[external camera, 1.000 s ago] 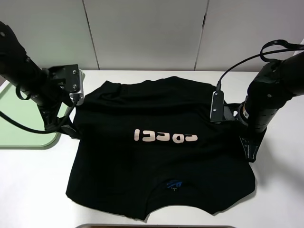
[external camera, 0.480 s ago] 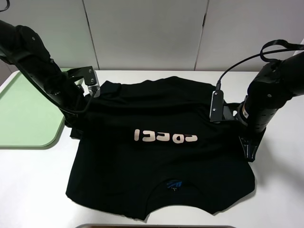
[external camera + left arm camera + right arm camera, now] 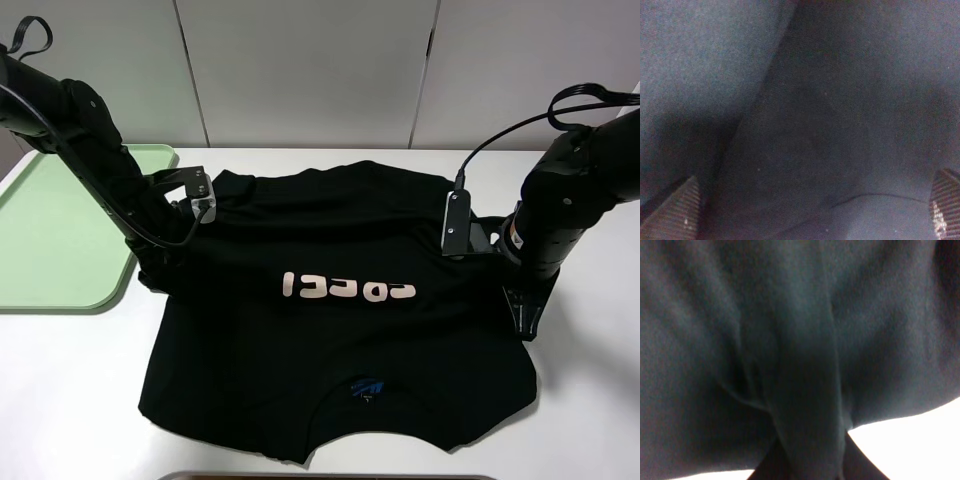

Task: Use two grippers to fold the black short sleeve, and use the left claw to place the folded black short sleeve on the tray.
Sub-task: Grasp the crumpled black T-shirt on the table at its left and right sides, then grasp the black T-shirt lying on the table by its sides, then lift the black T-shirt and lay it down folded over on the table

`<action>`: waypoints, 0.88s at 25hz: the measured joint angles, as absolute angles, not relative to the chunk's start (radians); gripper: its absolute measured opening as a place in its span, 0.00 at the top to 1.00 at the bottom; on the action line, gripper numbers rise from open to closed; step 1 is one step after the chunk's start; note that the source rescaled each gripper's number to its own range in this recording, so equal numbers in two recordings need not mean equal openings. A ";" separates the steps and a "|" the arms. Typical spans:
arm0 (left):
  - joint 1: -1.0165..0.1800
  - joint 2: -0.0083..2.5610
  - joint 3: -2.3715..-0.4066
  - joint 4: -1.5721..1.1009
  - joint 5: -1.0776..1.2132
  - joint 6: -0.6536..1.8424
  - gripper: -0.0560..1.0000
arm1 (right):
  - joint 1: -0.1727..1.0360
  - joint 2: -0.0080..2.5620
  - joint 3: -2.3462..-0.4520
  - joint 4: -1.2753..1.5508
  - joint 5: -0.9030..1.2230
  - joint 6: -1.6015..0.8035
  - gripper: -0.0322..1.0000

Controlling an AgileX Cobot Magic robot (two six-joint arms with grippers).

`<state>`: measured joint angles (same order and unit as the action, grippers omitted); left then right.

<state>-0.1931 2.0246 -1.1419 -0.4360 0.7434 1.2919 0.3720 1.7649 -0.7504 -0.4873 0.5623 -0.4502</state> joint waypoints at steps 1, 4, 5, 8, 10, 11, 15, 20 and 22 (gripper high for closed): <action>-0.193 2.025 -1.142 -0.436 0.743 1.291 0.10 | 0.372 1.765 -0.750 -0.485 0.562 -0.450 0.96; -0.194 2.025 -1.142 -0.437 0.741 1.278 0.11 | 0.372 1.765 -0.750 -0.482 0.558 -0.450 0.96; -0.194 2.025 -1.142 -0.437 0.741 1.270 0.13 | 0.372 1.765 -0.750 -0.481 0.557 -0.450 0.96; -0.194 2.025 -1.142 -0.435 0.749 1.264 0.29 | 0.372 1.765 -0.750 -0.480 0.557 -0.450 0.96; -0.194 2.025 -1.142 -0.413 0.762 1.263 0.51 | 0.372 1.765 -0.750 -0.480 0.557 -0.447 0.96; -0.194 2.025 -1.142 -0.401 0.767 1.263 0.62 | 0.372 1.765 -0.750 -0.480 0.557 -0.447 0.96; -0.194 2.025 -1.142 -0.374 0.788 1.241 0.91 | 0.372 1.765 -0.750 -0.479 0.553 -0.430 0.96; -0.194 2.025 -1.142 -0.372 0.788 1.177 0.93 | 0.372 1.765 -0.750 -0.477 0.553 -0.427 0.96; -0.194 2.025 -1.142 -0.372 0.788 1.161 0.93 | 0.372 1.765 -0.750 -0.483 0.552 -0.397 0.96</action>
<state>-0.1939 2.0246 -1.1419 -0.3717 0.7885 1.1614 0.3720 1.7649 -0.7504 -0.4826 0.5519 -0.3969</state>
